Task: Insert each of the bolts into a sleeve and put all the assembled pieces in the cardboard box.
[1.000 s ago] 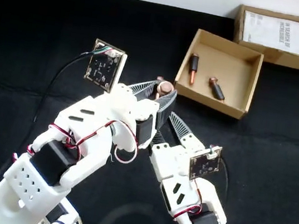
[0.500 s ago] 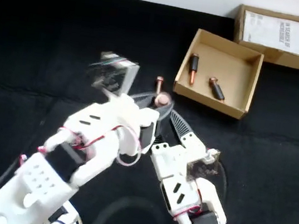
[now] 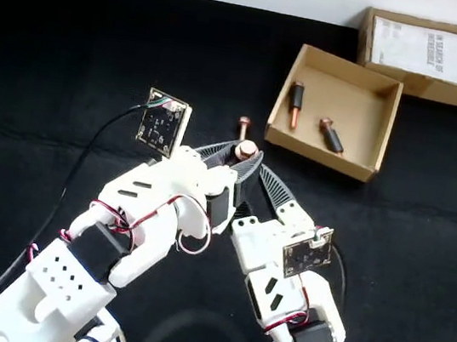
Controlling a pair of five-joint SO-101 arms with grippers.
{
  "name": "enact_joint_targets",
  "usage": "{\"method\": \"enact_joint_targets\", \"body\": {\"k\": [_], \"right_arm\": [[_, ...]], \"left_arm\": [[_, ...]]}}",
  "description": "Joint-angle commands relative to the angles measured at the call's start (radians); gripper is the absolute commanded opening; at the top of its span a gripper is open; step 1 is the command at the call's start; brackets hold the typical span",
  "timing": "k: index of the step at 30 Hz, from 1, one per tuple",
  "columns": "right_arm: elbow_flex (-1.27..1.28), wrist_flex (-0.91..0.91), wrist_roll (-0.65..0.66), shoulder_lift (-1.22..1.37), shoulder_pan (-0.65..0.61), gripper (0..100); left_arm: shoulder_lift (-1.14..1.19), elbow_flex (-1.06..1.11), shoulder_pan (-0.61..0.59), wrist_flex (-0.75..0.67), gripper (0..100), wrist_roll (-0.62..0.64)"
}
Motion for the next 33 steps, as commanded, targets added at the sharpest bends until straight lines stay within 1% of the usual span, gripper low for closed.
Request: {"method": "enact_joint_targets", "body": {"k": [1, 3, 5, 7, 12, 16, 18, 21, 27, 30, 31, 33], "right_arm": [[0.073, -0.041, 0.014, -0.019, 0.033, 0.7], [0.073, -0.041, 0.014, -0.019, 0.053, 0.7], [0.073, -0.041, 0.015, -0.019, 0.062, 0.7], [0.073, -0.041, 0.015, -0.018, 0.062, 0.7], [0.073, -0.041, 0.015, -0.018, 0.062, 0.7], [0.085, -0.039, 0.012, -0.015, 0.088, 0.7], [0.117, -0.041, 0.012, -0.013, 0.122, 0.7], [0.147, -0.012, -0.002, -0.012, 0.189, 0.7], [0.085, -0.010, -0.012, -0.016, 0.326, 0.7], [0.024, -0.005, -0.015, -0.007, 0.374, 0.7], [0.007, -0.004, -0.023, -0.007, 0.387, 0.7], [-0.035, -0.002, -0.051, -0.005, 0.412, 0.7]], "left_arm": [[0.004, -0.007, -0.022, 0.054, 21, 0.000], [0.004, -0.038, -0.018, 0.133, 30, 0.031], [0.010, -0.094, -0.018, 0.221, 35, 0.080], [0.010, -0.154, -0.018, 0.302, 35, 0.087], [0.004, -0.289, -0.024, 0.436, 35, 0.083], [0.004, -0.424, -0.018, 0.592, 35, 0.083], [0.004, -0.455, -0.021, 0.634, 33, 0.083], [0.004, -0.427, -0.051, 0.643, 28, 0.081], [0.002, -0.392, -0.166, 0.644, 11, 0.074], [0.002, -0.389, -0.214, 0.644, 2, 0.012], [0.002, -0.389, -0.228, 0.644, 0, -0.002], [0.002, -0.381, -0.260, 0.644, 1, -0.025]]}}
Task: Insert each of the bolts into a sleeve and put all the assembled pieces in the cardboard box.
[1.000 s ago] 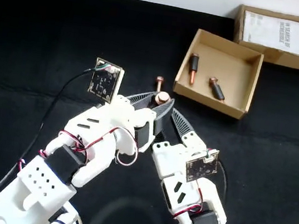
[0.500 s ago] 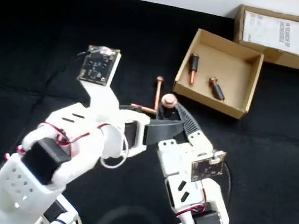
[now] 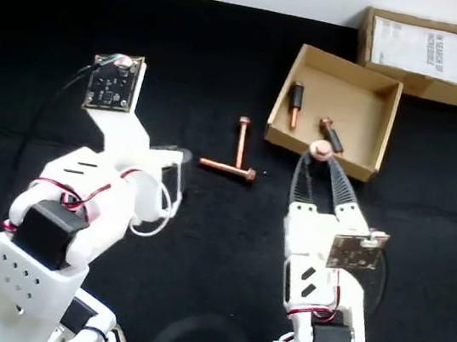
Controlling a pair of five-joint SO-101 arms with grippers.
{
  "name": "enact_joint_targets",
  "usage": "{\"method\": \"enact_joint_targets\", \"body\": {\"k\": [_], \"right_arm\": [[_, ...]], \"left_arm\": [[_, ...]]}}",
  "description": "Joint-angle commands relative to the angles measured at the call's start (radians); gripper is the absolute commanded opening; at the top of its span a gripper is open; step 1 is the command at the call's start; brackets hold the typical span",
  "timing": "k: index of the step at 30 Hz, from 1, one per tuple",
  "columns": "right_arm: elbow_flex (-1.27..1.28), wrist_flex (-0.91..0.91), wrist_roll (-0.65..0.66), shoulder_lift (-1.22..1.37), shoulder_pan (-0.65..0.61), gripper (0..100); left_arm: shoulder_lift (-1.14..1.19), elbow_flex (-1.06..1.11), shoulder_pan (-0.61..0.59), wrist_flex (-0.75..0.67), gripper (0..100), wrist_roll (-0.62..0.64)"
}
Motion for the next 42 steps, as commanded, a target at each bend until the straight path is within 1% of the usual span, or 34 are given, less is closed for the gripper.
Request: {"method": "enact_joint_targets", "body": {"k": [1, 5, 8, 10, 13, 16, 20, 32, 42], "right_arm": [[-0.053, 0.013, -0.035, -0.004, 0.051, 0.7], [-0.145, 0.096, -0.035, -0.002, 0.051, 0.7], [-0.183, 0.105, -0.035, -0.002, 0.053, 0.7], [-0.199, 0.105, -0.031, 0.010, 0.053, 0.7], [-0.257, 0.105, -0.034, 0.097, 0.056, 0.7], [-0.343, 0.104, -0.034, 0.216, 0.056, 0.7], [-0.447, 0.099, -0.034, 0.354, 0.056, 0.7], [-0.719, 0.097, -0.031, 0.742, 0.062, 0.7], [-1.125, 0.102, -0.035, 1.239, 0.193, 0.7]], "left_arm": [[-0.010, 0.016, -0.062, 0.002, 1, -0.037], [-0.010, 0.090, -0.127, -0.005, 1, -0.051], [-0.010, 0.157, -0.179, -0.006, 1, -0.051], [-0.010, 0.214, -0.208, -0.034, 1, -0.051], [-0.010, 0.335, -0.259, -0.143, 1, -0.051], [-0.010, 0.472, -0.312, -0.298, 1, -0.051], [-0.010, 0.602, -0.340, -0.476, 1, -0.051], [-0.010, 0.835, -0.340, -0.781, 1, -0.051], [-0.010, 0.987, -0.340, -1.046, 1, -0.049]]}}
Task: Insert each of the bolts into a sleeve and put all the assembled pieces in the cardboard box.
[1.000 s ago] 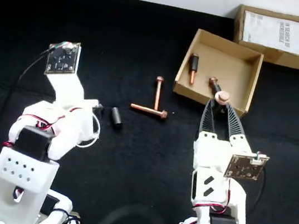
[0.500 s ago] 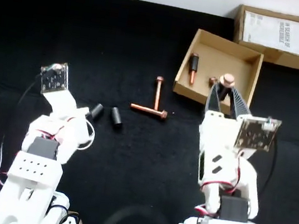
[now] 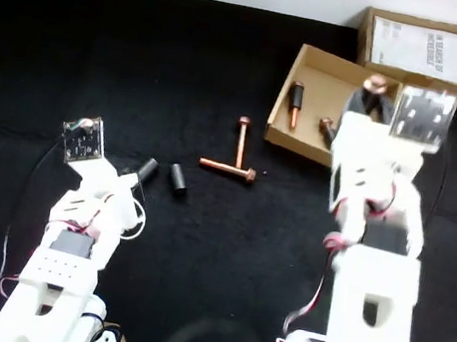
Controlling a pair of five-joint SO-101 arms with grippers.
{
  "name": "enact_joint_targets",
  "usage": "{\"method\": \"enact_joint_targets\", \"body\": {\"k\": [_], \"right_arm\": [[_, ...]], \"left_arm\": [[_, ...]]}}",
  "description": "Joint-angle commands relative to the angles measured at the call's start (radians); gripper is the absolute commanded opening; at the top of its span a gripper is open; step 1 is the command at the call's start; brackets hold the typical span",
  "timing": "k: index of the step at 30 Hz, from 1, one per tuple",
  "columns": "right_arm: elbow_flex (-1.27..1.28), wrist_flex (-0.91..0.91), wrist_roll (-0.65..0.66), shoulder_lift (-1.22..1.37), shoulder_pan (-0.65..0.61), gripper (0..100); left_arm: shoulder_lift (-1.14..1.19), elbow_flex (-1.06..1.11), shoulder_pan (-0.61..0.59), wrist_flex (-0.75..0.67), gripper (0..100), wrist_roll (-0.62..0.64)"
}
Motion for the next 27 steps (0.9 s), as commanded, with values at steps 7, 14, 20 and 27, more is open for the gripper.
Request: {"method": "enact_joint_targets", "body": {"k": [7, 14, 20, 27], "right_arm": [[-0.450, 0.002, -0.011, 0.438, 0.047, 0.7], [-0.650, 0.022, -0.011, 0.713, 0.041, 0.7], [-0.947, 0.300, -0.124, 0.958, 0.047, 0.7], [-1.372, 0.693, -0.164, 1.204, 0.044, 0.7]], "left_arm": [[-0.010, 0.125, -0.012, -0.209, 1, -0.003], [-0.010, 0.142, -0.008, -0.242, 1, -0.003], [-0.002, 0.137, -0.008, -0.242, 1, -0.005], [-0.001, 0.137, -0.010, -0.241, 1, -0.005]]}}
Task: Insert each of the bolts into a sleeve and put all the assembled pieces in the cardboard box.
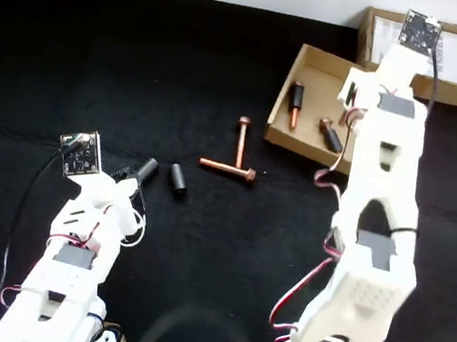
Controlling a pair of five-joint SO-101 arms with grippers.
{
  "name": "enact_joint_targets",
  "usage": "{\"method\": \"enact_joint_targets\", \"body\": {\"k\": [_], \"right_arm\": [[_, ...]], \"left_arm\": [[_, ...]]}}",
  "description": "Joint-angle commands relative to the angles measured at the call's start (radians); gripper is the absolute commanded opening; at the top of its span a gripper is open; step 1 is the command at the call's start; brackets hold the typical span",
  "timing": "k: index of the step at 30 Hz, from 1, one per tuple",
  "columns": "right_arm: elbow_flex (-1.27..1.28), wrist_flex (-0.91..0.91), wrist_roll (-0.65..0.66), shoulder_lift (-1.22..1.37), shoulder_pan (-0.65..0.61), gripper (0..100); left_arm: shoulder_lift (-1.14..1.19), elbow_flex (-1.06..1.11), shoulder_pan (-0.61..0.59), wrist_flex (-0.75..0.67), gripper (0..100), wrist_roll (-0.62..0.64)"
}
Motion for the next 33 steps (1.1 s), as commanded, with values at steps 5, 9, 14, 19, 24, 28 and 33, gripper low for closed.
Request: {"method": "enact_joint_targets", "body": {"k": [5, 9, 14, 19, 24, 28, 33], "right_arm": [[-0.467, 0.412, -0.012, 0.142, -0.002, 0.7], [-0.588, 0.553, -0.006, 0.216, -0.005, 0.7], [-0.645, 0.636, 0.072, 0.285, -0.010, 0.9], [-0.645, 0.713, 0.170, 0.295, -0.022, 0.9], [-0.654, 0.722, 0.206, 0.294, -0.019, 5.3], [-0.671, 0.691, 0.198, 0.303, -0.018, 14.6], [-0.664, 0.553, 0.198, 0.305, -0.004, 13.9]], "left_arm": [[-0.001, 0.004, -0.010, -0.017, 1, -0.005], [-0.001, 0.004, -0.010, -0.017, 1, -0.005], [0.001, 0.005, -0.010, -0.017, 1, -0.005], [0.001, 0.005, -0.010, -0.017, 1, -0.005], [0.001, 0.007, -0.010, -0.017, 1, -0.005], [0.001, 0.007, -0.010, -0.017, 1, -0.005], [0.001, 0.008, -0.012, -0.017, 1, -0.005]]}}
